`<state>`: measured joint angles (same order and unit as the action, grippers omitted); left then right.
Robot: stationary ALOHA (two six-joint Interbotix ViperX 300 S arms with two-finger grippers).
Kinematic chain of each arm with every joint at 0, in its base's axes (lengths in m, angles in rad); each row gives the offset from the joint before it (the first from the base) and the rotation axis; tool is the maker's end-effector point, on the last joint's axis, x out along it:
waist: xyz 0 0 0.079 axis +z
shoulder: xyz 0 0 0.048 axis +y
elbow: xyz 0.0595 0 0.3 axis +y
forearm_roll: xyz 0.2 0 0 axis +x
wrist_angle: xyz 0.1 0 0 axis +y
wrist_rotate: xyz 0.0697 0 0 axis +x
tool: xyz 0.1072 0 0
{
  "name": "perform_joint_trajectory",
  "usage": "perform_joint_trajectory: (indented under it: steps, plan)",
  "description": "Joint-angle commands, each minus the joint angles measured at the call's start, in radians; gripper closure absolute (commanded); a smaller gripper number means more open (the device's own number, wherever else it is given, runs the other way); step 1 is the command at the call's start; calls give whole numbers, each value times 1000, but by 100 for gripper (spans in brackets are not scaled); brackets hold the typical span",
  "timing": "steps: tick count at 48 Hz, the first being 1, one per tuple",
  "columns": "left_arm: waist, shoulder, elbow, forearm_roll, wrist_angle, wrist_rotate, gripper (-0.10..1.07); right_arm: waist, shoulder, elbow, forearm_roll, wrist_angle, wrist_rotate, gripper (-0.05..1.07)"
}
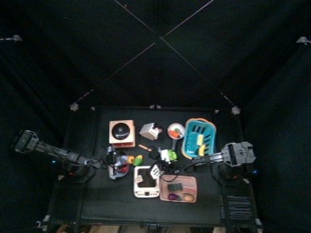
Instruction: Grab white sushi piece from above plate
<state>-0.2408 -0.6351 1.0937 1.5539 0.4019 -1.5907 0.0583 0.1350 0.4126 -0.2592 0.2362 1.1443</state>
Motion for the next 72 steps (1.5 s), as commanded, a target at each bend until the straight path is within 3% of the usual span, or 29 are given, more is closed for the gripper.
perform_joint_trajectory:
  steps: [1, 20, 28, 41, 72]
  plan:
    - [3, 2, -12, 3, 2, -2, 11, 11, -86, 9, 9, 48, 2, 13]
    - [5, 2, -12, 2, 3, -2, 11, 35, -255, 178, 91, 272, 8, 13]
    - [5, 2, -12, 3, 3, -2, 11, 31, -253, 230, 129, 314, 6, 13]
    - [9, 2, -8, 5, 3, -2, 11, 26, -244, 242, 127, 433, 8, 13]
    - [11, 0, -8, 3, 3, -2, 11, 12, -141, 244, 124, 449, 3, 14]
